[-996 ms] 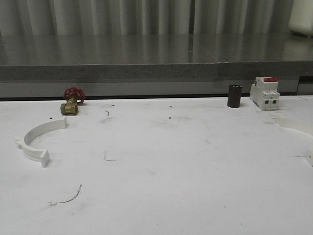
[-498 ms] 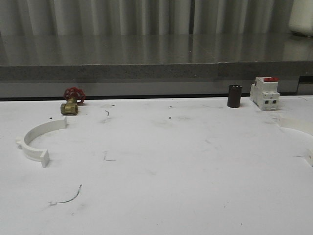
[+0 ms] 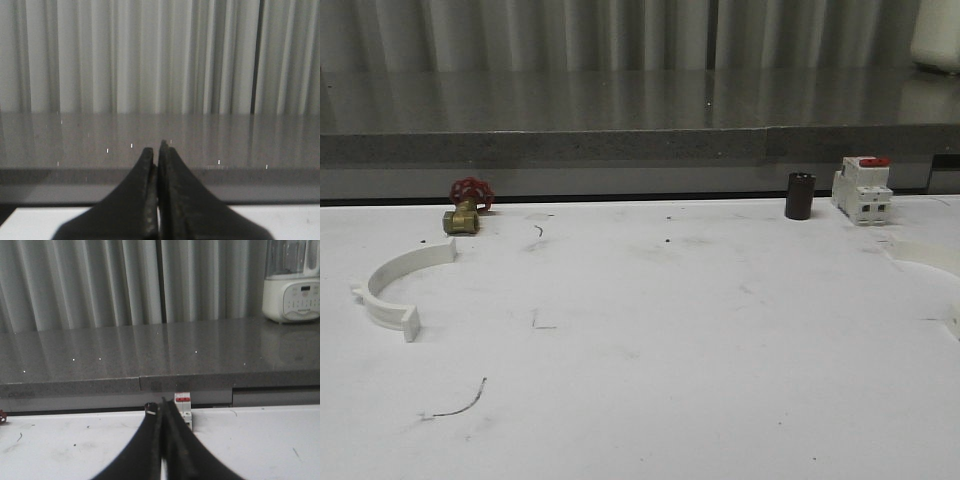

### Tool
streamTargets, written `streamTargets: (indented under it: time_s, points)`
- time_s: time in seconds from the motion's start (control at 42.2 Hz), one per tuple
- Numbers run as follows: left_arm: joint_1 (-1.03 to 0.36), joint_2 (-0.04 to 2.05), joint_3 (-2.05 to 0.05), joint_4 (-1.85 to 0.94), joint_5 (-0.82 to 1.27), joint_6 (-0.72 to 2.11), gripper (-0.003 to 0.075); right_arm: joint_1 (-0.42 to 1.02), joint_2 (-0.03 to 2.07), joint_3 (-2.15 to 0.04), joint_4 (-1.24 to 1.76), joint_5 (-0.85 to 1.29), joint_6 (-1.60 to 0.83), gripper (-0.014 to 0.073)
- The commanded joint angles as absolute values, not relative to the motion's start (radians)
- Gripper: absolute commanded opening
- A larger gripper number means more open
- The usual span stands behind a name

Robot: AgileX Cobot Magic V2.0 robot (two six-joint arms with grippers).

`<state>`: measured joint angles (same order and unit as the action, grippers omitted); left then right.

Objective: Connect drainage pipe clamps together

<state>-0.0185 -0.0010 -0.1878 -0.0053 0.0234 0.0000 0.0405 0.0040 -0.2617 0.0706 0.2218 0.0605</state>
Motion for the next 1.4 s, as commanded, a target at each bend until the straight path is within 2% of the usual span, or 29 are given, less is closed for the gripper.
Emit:
streamTargets:
  time_s: [0.0,0.19,0.403,0.593,0.64,0.688,0.782,0.853,0.925,0.996,1.138,1.375]
  points:
    - [-0.019,0.059,-0.353,-0.009,0.027,0.000,-0.0020,0.034,0.086,-0.408,0.018,0.240,0.057,-0.0116]
    - [-0.019,0.284,-0.618,-0.009,0.300,0.000,-0.0020,0.034,0.345,-0.638,-0.020,0.405,0.057,-0.0116]
    - [-0.019,0.454,-0.599,-0.009,0.317,0.000,-0.0020,0.034,0.566,-0.640,0.000,0.538,0.057,-0.0116]
    - [-0.019,0.556,-0.595,-0.009,0.332,0.000,-0.0020,0.034,0.716,-0.640,0.034,0.552,0.057,-0.0112]
    - [-0.019,0.573,-0.595,-0.009,0.342,0.000,-0.0020,0.034,0.735,-0.640,0.039,0.551,0.057,-0.0077]
    - [-0.019,0.589,-0.593,-0.009,0.352,0.000,-0.0010,0.034,0.742,-0.640,0.039,0.547,0.057,-0.0001]
    - [-0.019,0.615,-0.593,-0.007,0.367,0.000,0.0094,0.034,0.742,-0.640,0.040,0.546,0.057,0.0189]
    - [-0.019,0.633,-0.593,-0.005,0.357,0.000,0.0235,0.034,0.742,-0.640,0.040,0.539,0.057,0.0349]
    - [-0.019,0.647,-0.593,-0.006,0.345,0.000,0.0390,0.034,0.742,-0.640,0.039,0.536,0.057,0.0435]
    - [-0.019,0.660,-0.593,-0.006,0.342,0.000,0.0463,0.034,0.742,-0.640,0.039,0.536,0.057,0.0455]
    - [-0.019,0.719,-0.622,-0.017,0.399,0.000,0.0451,0.034,0.742,-0.640,0.039,0.536,0.057,0.0454]
    - [-0.023,0.928,-0.810,-0.017,0.633,0.000,0.0438,0.034,0.742,-0.640,0.039,0.536,0.057,0.0454]
